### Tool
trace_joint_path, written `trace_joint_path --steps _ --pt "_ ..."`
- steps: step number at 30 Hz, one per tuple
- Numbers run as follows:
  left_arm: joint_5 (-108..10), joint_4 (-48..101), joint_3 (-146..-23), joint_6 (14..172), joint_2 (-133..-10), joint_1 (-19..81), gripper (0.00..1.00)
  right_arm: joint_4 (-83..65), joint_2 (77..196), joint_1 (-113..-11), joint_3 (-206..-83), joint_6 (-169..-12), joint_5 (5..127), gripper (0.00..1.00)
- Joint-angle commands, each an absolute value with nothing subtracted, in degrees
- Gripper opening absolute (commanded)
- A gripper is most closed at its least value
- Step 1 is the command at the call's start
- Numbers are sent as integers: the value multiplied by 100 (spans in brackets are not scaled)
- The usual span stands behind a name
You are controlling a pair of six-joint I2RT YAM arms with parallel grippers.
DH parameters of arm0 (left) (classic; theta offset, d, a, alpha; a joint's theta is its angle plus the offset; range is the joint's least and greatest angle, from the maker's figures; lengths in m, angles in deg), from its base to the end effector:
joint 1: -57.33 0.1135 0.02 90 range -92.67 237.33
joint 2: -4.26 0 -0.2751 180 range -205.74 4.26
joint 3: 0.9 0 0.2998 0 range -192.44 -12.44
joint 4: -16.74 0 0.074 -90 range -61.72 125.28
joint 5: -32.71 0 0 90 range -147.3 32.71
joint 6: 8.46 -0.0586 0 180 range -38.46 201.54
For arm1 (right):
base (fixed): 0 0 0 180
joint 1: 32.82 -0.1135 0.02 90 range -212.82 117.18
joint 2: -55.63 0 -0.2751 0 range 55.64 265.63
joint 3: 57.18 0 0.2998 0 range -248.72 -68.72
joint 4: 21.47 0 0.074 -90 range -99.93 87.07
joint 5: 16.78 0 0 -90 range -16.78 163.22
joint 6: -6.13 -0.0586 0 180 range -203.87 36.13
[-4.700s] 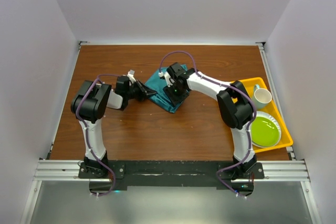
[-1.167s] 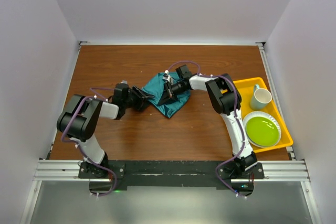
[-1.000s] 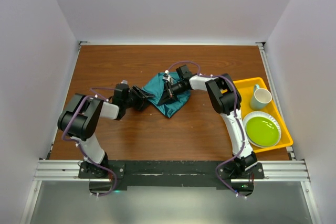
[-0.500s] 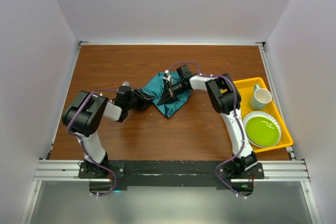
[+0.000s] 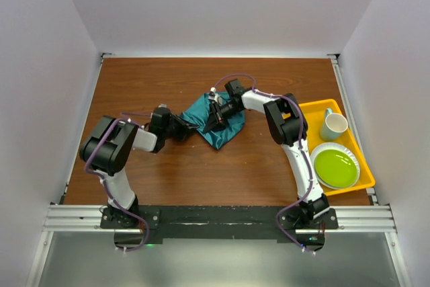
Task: Fold the napkin, place the utensils inside, and roll it up
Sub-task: Roll the napkin with the utensil
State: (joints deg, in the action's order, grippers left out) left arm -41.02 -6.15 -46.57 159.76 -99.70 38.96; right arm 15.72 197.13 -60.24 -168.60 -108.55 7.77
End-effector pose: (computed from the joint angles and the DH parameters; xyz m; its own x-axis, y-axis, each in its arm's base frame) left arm 0.3271 -0.1259 0.0500 -0.6206 -0.7841 -0.0075 -0.4322 0.3500 -0.8311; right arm 0.4483 0.2926 0.0438 -0.9541 -0.2995 -0.0008 -0.1155 0.3654 0.9237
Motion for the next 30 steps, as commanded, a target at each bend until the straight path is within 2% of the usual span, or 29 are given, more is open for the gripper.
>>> trace_joint_path --steps 1,5,7,8,14,21,25,30 --pt "-4376 1191 -4996 15643 -10007 3826 0 3321 19671 -6095 -17584 -9576 2255 32" --pt "-4385 1966 -5392 15467 -9954 3826 0 3946 19092 -6112 -17902 -9222 3303 49" --pt "-4420 2397 -5612 15423 -9954 3826 0 3965 18828 -6121 -17859 -9126 3742 55" --pt "-4446 2563 -5708 15327 -9963 3809 0 3956 18539 -6173 -17806 -9073 3884 62" --pt "-4798 3610 -6236 14975 -9989 3686 0 2623 17299 -6821 -16550 -8748 5656 78" --pt "-4938 4041 -6447 14904 -10121 3615 0 899 16384 -8071 -15014 -8177 7591 79" --pt "-4991 4208 -6518 14939 -10095 3589 0 108 16330 -8502 -14590 -7965 8164 73" --pt "-4982 4384 -6614 14957 -10060 3580 0 -737 16339 -8880 -14220 -7710 9112 73"
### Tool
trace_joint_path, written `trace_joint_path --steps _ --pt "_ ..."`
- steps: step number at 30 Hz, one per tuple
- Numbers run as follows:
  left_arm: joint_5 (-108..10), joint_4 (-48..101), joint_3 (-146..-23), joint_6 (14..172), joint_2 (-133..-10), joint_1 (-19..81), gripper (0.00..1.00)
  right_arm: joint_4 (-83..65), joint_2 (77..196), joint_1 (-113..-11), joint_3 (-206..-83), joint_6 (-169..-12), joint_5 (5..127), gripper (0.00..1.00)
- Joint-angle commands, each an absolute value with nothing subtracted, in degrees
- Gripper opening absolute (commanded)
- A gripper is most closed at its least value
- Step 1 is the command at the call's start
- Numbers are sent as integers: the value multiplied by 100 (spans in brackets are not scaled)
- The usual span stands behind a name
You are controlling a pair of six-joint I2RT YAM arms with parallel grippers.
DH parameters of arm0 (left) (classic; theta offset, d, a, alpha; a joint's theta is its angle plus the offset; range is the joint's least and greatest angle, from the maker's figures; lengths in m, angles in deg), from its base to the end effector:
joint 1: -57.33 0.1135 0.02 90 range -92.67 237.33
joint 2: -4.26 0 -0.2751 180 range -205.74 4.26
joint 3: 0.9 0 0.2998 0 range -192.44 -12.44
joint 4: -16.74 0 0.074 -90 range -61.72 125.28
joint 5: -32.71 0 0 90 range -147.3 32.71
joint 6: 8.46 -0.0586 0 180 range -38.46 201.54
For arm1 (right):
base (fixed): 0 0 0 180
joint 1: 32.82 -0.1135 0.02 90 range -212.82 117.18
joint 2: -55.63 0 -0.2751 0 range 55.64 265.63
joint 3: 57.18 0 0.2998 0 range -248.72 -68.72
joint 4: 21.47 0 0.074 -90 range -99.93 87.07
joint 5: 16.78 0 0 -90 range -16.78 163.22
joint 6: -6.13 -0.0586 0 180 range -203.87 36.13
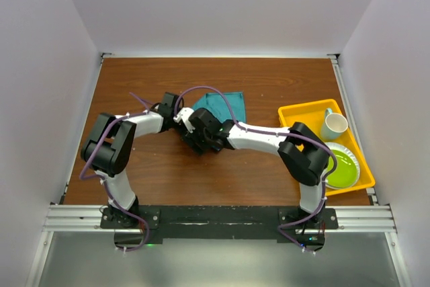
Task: Fold the napkin, place the utensils inside, and roll it up
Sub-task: Roll the napkin with the utensil
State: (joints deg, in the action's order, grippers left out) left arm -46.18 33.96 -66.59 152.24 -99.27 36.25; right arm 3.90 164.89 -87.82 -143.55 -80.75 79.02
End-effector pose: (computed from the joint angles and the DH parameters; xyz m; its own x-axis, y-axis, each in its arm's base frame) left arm 0.3658 -0.1531 0.0893 -0.6831 -0.7292 -0.0402 -0.5712 0.5678 -0.5927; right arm 0.2773 0.3857 0.1579 -0.3851 -0.6444 -0.6607 -0.7985 0.5916 -0.1115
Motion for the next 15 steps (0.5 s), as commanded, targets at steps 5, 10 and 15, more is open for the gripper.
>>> trace_joint_path --steps 5,10,15 --pt "-4939 4507 -6632 14974 -10060 3580 0 -1114 16514 -8942 -14061 -7587 9264 70" --pt "-4824 4533 -6571 15159 -10024 3580 0 -1291 16760 -8942 -14070 -7596 9220 58" --pt "-4868 4613 -6606 15220 -9963 3580 0 -1458 16848 -8942 -13938 -7605 9282 57"
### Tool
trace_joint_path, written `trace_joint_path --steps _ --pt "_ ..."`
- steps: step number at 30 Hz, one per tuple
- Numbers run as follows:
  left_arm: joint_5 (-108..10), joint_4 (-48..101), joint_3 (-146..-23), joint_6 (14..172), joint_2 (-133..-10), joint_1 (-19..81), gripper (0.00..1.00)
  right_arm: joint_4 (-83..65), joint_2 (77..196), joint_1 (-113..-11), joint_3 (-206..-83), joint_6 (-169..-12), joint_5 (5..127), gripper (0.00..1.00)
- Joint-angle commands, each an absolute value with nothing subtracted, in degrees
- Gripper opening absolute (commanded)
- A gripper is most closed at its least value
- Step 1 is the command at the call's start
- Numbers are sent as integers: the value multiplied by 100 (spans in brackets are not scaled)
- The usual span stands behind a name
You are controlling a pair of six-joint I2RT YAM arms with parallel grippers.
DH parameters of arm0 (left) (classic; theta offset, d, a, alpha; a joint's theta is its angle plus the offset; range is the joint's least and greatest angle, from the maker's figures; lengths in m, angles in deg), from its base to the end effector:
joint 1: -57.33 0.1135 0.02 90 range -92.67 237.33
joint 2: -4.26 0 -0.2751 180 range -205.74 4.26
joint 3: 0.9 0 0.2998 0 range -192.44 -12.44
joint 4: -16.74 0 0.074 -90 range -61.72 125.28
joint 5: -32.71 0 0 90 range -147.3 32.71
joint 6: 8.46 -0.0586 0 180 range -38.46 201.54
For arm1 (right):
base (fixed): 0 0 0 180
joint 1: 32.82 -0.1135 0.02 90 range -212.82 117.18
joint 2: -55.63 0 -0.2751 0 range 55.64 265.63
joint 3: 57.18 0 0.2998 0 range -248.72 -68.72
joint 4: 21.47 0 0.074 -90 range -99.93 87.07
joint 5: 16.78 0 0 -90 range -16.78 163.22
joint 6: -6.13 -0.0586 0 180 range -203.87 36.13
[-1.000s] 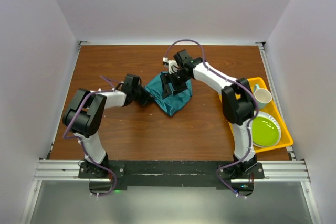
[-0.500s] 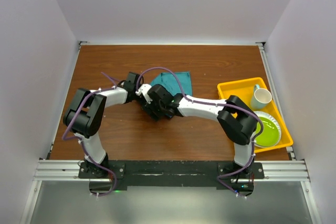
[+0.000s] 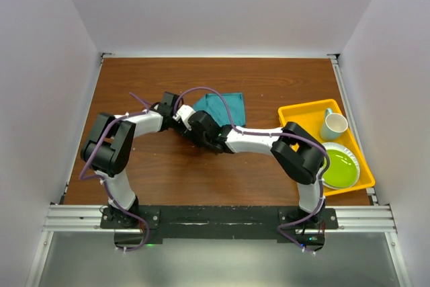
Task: Fold the napkin, place the utensils inside, and roll it up
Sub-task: Roll the napkin with the utensil
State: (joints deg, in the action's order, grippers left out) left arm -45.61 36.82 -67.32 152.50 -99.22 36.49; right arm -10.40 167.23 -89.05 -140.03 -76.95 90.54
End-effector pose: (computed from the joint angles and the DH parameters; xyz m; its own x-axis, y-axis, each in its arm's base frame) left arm 0.3646 -0.1515 0.0900 -0.6825 -0.7307 -0.0163 -0.5949 0.5683 -0.5684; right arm 0.2835 0.3926 0.1419 -0.2731 -0.6153 -0.7395 -0.7045 0.6513 -0.2818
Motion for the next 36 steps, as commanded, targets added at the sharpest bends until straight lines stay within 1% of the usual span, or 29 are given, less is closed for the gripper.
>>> trace_joint_path --steps 1,7,11,16,20,21,23,24,26,27,29,30,33,36 --pt "-4833 4613 -6597 15238 -9963 3580 0 -1467 16866 -8942 -13921 -7605 9273 57" --pt "-4701 4472 -6518 15326 -9928 3580 0 -1599 16910 -8942 -13710 -7727 9291 57" --pt "-4613 4428 -6483 15308 -9910 3580 0 -1696 17024 -8933 -13587 -7789 9405 54" --pt "-4561 4393 -6412 15335 -9910 3580 0 -1705 17130 -8951 -13701 -7903 9510 44" --pt "-4508 4332 -6377 15282 -9849 3589 0 -1591 17182 -8933 -13859 -8096 9563 22" --pt "-4482 4305 -6377 15186 -9840 3597 0 -1547 17183 -8907 -13868 -8149 9528 11" --pt "-4403 4192 -6334 15080 -9787 3615 0 -1459 17130 -8837 -13798 -8341 9353 3" --pt "-4376 4086 -6246 14958 -9744 3650 2 -1432 17095 -8776 -13763 -8482 9239 0" --pt "-4315 3814 -6132 14791 -9577 3720 12 -1388 17016 -8723 -13632 -8737 8862 0" --pt "-4306 3613 -6009 14720 -9411 3755 22 -1345 16990 -8688 -13587 -8808 8712 0" --pt "-4314 3444 -5903 14458 -9225 3860 34 -1309 16972 -8617 -13499 -9045 8283 0" --pt "-4323 3365 -5842 14343 -9077 3905 41 -1353 16946 -8530 -13447 -9124 8132 0" --pt "-4271 3356 -5806 13895 -8795 4072 49 -1405 16936 -8249 -13271 -9441 7429 0" --pt "-4218 3277 -5675 13578 -8479 4212 52 -1625 16954 -7906 -13025 -9783 6604 0"
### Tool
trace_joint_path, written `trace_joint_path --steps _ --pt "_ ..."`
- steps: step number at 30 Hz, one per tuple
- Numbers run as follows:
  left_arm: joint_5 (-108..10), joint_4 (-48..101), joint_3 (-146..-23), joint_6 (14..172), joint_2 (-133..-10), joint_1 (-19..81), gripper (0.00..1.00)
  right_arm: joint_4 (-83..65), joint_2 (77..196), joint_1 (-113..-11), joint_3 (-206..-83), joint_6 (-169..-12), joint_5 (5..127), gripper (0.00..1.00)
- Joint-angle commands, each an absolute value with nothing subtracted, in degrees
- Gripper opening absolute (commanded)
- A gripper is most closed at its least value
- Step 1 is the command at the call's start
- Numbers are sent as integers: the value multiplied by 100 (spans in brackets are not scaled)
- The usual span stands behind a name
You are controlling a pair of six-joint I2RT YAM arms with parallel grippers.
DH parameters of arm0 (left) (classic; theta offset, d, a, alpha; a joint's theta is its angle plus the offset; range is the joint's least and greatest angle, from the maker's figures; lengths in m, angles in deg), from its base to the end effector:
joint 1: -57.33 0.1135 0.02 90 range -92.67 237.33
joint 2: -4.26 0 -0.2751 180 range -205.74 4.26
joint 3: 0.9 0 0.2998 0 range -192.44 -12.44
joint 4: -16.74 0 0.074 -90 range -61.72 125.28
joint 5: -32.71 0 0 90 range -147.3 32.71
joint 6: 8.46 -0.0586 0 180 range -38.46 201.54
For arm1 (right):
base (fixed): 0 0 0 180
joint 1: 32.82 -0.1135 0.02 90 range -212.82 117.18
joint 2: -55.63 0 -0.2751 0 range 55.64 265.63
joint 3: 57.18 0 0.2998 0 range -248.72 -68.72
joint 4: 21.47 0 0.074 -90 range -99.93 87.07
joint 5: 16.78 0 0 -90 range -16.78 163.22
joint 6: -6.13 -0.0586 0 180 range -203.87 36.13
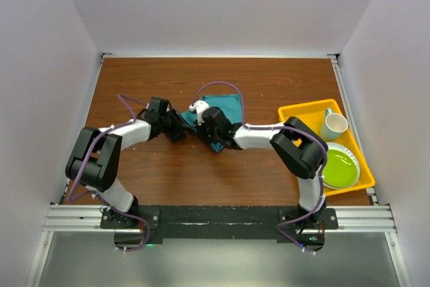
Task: Fold the napkin, place the utensils inside, and roll it up
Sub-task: Roll the napkin with the utensil
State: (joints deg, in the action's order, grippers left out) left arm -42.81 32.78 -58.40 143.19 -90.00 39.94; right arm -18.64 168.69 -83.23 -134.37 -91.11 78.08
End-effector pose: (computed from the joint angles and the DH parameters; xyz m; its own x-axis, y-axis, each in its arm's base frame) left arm 0.3388 -0.1215 0.1043 -0.7426 -0.6604 -0.1118 -0.4630 0.6268 -0.6267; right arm 0.3059 0.3621 0.1082 -0.4867 -0.3915 -0.7809 -0.6697 0.7412 0.0458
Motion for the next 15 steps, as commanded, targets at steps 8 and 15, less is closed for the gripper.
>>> trace_joint_path --steps 8,15 --pt "-3955 3005 -5560 12962 -8082 4318 52 -1854 17604 -7010 -13006 -10592 4310 0" --pt "-2849 1565 -5296 13365 -8547 4318 41 -1010 18632 -6464 -13780 -11382 2709 0"
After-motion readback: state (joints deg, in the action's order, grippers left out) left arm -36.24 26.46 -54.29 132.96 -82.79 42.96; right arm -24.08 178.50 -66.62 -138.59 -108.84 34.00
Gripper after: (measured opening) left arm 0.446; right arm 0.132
